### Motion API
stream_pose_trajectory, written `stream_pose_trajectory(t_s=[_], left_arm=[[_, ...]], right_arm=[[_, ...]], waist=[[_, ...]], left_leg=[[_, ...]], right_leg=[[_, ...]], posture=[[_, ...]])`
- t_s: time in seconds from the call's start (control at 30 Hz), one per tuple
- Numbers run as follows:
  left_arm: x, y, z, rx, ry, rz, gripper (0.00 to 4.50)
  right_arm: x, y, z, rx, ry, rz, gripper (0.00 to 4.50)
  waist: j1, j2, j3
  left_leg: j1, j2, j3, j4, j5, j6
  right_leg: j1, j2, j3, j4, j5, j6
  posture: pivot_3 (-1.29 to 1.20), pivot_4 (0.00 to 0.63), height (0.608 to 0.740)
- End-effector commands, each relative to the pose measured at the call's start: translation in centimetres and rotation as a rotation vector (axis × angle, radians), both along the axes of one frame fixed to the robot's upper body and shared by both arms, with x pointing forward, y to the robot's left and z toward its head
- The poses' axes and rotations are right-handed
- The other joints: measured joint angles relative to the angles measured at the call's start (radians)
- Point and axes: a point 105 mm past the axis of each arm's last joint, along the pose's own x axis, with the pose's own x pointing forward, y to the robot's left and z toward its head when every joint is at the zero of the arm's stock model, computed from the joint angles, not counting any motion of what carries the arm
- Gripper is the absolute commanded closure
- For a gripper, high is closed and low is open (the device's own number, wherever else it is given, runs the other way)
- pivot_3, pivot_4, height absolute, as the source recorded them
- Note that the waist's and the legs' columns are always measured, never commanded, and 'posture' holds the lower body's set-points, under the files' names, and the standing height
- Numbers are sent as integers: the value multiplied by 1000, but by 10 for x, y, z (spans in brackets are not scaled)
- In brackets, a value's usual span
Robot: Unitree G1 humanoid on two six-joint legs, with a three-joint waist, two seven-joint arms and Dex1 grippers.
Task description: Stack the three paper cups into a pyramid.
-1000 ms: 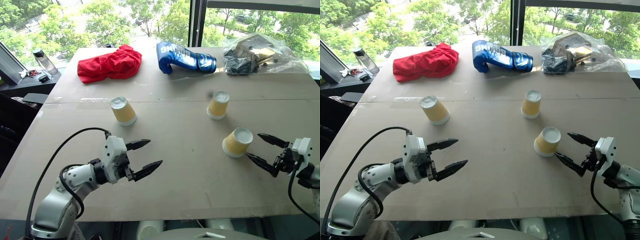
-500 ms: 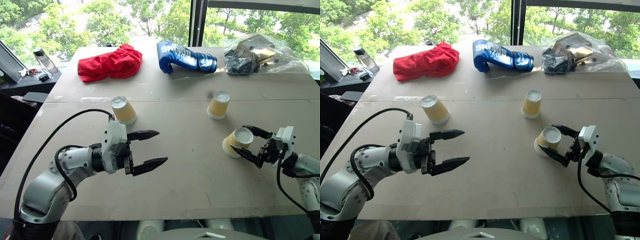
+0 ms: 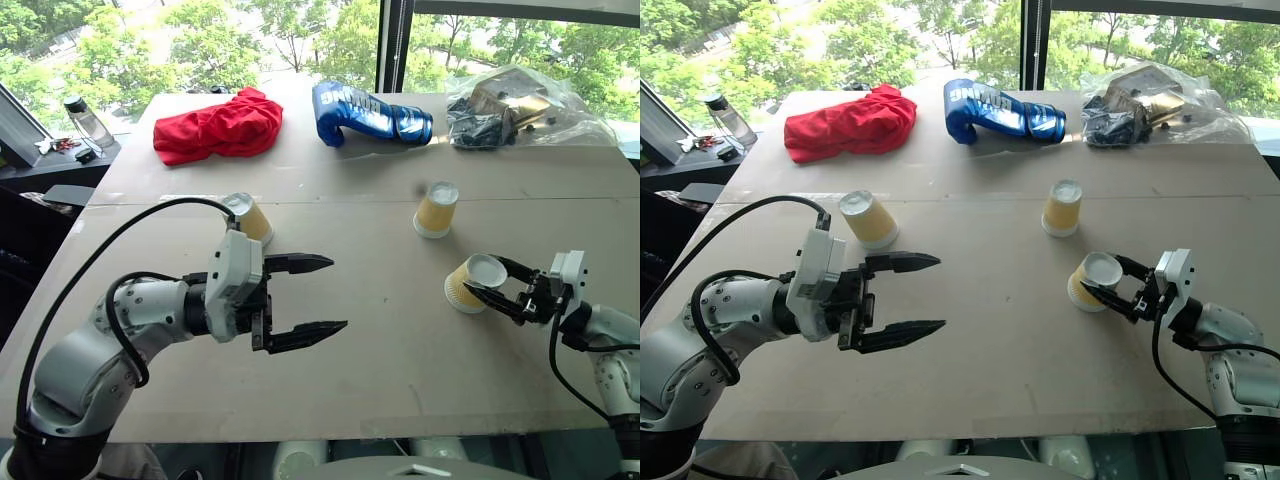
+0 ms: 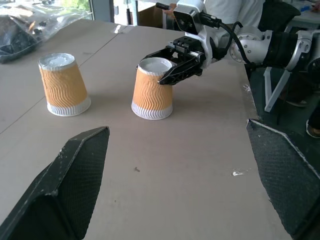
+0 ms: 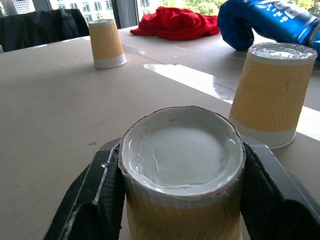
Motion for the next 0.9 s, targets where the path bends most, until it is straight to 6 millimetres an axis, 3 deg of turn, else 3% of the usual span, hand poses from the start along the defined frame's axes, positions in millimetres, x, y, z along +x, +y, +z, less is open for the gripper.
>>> stream_pose_trajectory(t_s=[0.03,0.13,0.37,0.53,0.83,0.9], left_arm=[[-6,-3,9,3,-32,-28,0],[-5,-2,10,8,-38,-17,0],[8,21,13,10,-58,126,0],[15,41,13,18,-69,239,0],[22,67,0,13,-10,415,0],[27,68,-3,4,-3,453,0]], right_arm=[[2,2,8,-5,-47,7,2269],[8,12,16,17,-79,18,2269],[40,94,33,26,-77,107,2269],[62,147,41,37,-66,152,2269],[93,183,40,-12,-44,137,2269],[93,188,41,-9,-39,150,1258]], waist=[[0,0,0],[-2,-1,1],[-7,-3,4],[-4,-4,5],[-6,-7,6],[-7,-7,6]], left_leg=[[0,0,0,0,0,0],[0,0,0,0,0,0],[0,1,1,1,0,-1],[-10,1,1,4,3,-5],[-15,1,1,6,4,-7],[-15,1,1,6,4,-7]], right_leg=[[0,0,0,0,0,0],[0,0,0,1,0,0],[-5,2,2,8,0,0],[-18,2,2,15,0,0],[-22,1,2,16,0,0],[-22,1,2,17,0,0]], posture=[[0,150,740],[0,150,740],[0,150,740],[0,150,740],[0,150,740],[0,150,740]])
